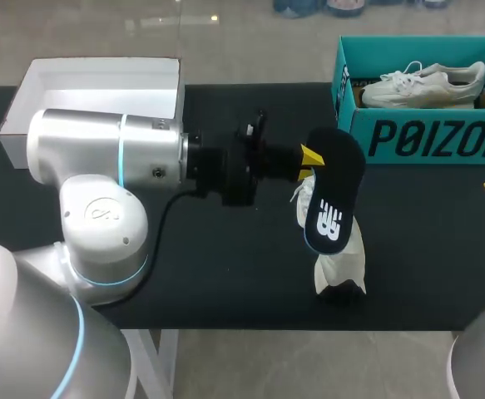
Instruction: Take the shoe out of the shoebox, open the shoe tongue, remove and reinsert the insole, then place the shoe into the shoebox
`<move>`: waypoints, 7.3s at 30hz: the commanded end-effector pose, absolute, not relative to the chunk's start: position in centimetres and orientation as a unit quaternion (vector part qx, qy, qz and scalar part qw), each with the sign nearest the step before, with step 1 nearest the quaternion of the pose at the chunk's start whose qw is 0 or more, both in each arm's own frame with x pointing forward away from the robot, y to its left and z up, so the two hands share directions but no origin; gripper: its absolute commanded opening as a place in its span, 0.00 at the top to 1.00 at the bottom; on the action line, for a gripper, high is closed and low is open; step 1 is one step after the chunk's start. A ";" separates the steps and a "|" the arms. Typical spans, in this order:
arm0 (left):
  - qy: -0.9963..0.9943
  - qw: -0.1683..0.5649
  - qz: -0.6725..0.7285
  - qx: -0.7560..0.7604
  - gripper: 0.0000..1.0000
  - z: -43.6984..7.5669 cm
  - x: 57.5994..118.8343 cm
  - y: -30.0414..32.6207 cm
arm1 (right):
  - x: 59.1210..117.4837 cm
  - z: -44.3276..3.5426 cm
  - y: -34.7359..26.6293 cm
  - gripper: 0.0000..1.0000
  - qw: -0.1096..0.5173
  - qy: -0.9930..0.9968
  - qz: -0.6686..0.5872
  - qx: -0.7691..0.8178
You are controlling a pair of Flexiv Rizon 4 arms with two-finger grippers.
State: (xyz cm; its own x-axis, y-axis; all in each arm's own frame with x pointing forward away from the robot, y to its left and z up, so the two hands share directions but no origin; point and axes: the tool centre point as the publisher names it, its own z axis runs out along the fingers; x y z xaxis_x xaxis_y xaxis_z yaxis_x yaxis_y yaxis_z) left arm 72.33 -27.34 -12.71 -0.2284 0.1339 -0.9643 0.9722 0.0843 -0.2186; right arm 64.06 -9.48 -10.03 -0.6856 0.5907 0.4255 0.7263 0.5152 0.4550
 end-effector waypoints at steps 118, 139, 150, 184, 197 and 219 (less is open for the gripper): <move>0.696 0.238 -0.585 0.341 1.00 -30.7 72.7 -31.6 | 64.3 -10.0 -9.5 0.00 0.111 -0.864 -0.310 -0.381; 0.722 0.244 -0.547 0.348 1.00 -33.1 76.5 -32.3 | 64.3 -10.0 -9.5 0.00 0.111 -0.864 -0.310 -0.381; 0.764 0.246 -0.462 0.377 1.00 -33.8 76.7 -30.8 | 64.3 -10.0 -9.5 0.00 0.111 -0.864 -0.310 -0.381; 0.748 0.242 -0.486 0.381 1.00 -33.0 74.6 -33.3 | 64.3 -10.0 -9.5 0.00 0.111 -0.864 -0.310 -0.381; 0.751 0.240 -0.483 0.381 1.00 -34.1 75.2 -33.1 | 64.3 -10.0 -9.5 0.00 0.111 -0.864 -0.310 -0.381; 0.745 0.242 -0.466 0.410 0.52 -35.1 76.7 -33.8 | 64.3 -10.0 -9.5 0.00 0.111 -0.864 -0.310 -0.381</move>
State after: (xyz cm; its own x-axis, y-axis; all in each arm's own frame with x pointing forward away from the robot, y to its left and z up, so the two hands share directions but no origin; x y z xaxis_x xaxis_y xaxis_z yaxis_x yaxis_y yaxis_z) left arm 77.17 -33.75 -35.06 -0.5469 0.3877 -0.7420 0.8368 0.2261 -0.4986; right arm 64.11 -9.47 -10.08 -0.6860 0.5900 0.4257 0.7260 0.5159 0.4548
